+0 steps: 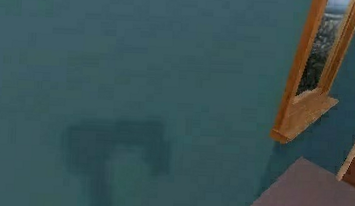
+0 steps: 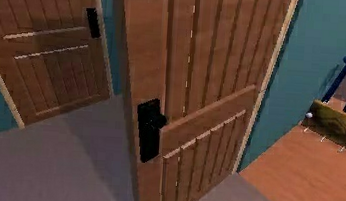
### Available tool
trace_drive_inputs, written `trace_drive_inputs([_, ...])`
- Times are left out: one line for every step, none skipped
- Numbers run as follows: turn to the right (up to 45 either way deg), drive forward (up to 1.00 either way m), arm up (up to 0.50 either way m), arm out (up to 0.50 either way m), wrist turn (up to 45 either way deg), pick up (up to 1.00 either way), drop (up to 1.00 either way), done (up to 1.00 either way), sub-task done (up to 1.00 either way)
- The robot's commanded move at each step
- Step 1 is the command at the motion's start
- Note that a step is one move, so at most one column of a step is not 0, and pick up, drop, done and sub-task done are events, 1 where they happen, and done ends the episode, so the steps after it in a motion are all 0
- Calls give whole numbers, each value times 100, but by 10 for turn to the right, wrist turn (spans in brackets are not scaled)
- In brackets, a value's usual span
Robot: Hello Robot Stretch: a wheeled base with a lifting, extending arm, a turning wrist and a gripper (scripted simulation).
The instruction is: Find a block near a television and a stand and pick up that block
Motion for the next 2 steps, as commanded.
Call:
trace_drive_inputs([450, 0, 0, 0, 0, 0, 0, 0, 0])
trace_drive_inputs([150, 0, 0, 0, 0, 0, 0, 0, 0])
